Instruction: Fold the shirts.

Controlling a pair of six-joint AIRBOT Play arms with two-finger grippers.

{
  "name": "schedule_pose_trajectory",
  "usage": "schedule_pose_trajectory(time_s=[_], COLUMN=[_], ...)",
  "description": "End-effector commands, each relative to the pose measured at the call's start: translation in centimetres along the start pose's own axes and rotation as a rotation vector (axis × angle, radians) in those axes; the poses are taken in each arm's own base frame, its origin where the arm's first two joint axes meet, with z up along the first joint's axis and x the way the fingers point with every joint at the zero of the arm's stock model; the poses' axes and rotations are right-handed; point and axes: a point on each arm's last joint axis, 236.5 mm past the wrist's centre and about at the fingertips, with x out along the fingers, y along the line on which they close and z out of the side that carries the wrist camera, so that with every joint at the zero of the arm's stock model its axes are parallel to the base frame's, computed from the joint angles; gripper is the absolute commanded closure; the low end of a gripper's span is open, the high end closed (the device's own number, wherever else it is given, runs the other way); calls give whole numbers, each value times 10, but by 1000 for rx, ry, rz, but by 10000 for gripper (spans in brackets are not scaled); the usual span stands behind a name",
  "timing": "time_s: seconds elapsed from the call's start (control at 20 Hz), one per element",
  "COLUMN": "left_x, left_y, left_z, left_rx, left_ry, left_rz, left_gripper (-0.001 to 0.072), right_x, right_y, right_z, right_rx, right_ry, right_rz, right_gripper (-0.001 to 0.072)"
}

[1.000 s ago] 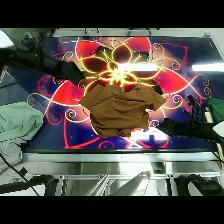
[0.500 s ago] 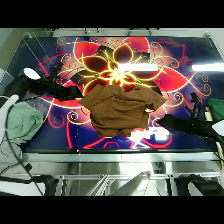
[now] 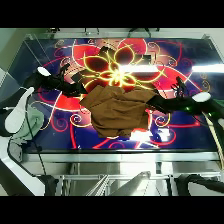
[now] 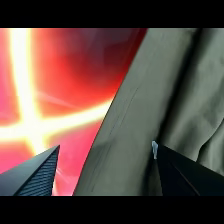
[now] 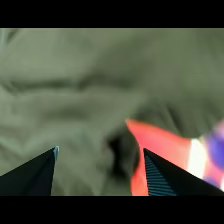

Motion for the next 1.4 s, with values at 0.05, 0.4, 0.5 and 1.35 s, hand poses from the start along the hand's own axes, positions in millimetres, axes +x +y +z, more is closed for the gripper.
schedule_pose_trajectory(time_s=[0.05,0.4,0.5,1.35], left_x=[28,25,-12,-521], left_y=[-14,-48,-54,-390], left_z=[-35,-35,-15,-119], left_rx=[30,96,67,864], left_ry=[230,299,231,-1068], left_rz=[-62,-142,-160,-361], left_gripper=[27,690,691,687], right_x=[46,23,-12,-445], right_y=[13,71,88,341], right_z=[14,43,62,-19], right_rx=[87,18,-32,-972], right_ry=[125,90,32,-1017], right_rz=[146,381,415,396], right_gripper=[104,694,694,694])
